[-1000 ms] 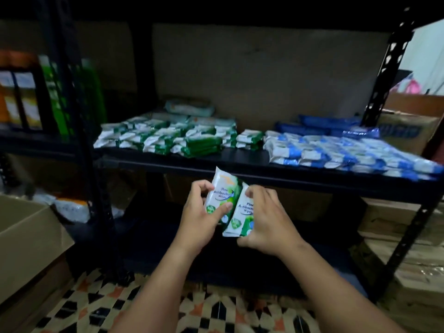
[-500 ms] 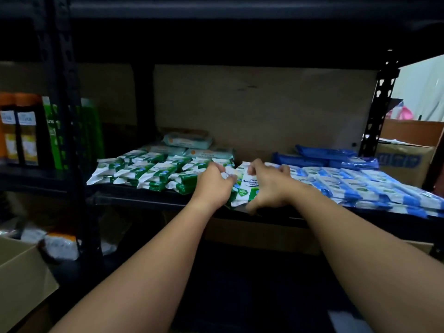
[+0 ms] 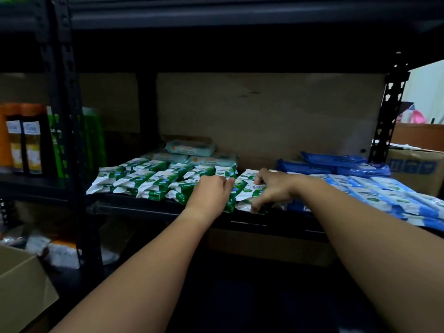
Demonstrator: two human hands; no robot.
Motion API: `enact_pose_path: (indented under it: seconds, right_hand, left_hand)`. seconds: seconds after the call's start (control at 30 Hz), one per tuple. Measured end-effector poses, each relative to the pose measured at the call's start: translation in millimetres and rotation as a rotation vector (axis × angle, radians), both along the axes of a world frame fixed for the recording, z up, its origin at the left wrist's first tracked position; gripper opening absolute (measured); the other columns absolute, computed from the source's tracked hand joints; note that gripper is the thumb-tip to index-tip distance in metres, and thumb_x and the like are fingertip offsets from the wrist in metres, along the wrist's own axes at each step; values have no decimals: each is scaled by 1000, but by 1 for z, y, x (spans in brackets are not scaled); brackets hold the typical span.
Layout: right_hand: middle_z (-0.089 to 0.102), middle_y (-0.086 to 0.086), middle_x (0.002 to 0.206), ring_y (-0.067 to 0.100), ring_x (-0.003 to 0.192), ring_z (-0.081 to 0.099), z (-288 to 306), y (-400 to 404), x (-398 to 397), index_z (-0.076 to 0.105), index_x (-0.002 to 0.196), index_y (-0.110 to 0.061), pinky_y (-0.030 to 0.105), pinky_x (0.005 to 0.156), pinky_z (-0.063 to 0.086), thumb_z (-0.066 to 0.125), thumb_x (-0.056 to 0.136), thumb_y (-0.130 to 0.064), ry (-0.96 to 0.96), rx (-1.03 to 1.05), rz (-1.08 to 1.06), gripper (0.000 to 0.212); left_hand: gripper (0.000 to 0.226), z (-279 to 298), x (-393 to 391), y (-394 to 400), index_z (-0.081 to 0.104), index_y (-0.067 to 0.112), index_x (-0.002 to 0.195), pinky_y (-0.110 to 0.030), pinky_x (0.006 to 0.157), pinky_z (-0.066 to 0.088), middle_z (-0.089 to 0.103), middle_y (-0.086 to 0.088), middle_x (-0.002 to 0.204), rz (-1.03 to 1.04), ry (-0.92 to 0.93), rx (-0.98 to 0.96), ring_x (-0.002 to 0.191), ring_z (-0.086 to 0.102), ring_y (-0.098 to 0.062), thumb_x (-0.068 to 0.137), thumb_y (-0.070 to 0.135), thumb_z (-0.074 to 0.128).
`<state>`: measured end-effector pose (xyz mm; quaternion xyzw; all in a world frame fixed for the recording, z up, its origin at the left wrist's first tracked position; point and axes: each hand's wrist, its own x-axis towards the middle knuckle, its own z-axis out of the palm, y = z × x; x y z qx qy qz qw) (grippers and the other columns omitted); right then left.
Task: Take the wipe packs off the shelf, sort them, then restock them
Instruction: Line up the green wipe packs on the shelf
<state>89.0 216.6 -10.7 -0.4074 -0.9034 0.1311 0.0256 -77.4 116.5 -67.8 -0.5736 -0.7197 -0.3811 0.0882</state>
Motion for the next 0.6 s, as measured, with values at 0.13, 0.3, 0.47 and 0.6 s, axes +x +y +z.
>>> enact_pose_path:
  seconds: [0.13,0.3,0.47,0.6]
  right_hand:
    - [45,4,137,21,110,53,0,-8,3,39,134,-32,45,98,50,82,47,-72,-54,93,-20,105]
    - [47,2,140,26,131,38,-8,-21,14,43,140,-29,46,107,37,80,67,-66,24,386,58,90]
    - [56,0,128,19,119,51,-23,-26,18,58,128,-24,37,99,47,74,79,-59,108,455,134,63]
    - [55,4,134,22,123,50,-28,-31,15,55,137,-21,37,101,46,68,86,-56,111,466,110,63]
  left_hand:
    - [60,5,4,-6,70,12,91,-37,68,50,64,-11,87,97,127,-56,81,64,-32,102,60,36]
    - [42,-1,-3,-31,59,24,134,-41,82,52,49,-1,122,-57,399,130,114,51,-22,102,47,46]
    - [56,-3,-29,-33,45,25,149,-35,102,45,45,4,135,-307,576,-101,128,37,-14,94,32,58]
    - [59,2,-32,-25,44,22,151,-38,109,39,46,2,142,-321,528,-157,131,38,-17,96,20,64]
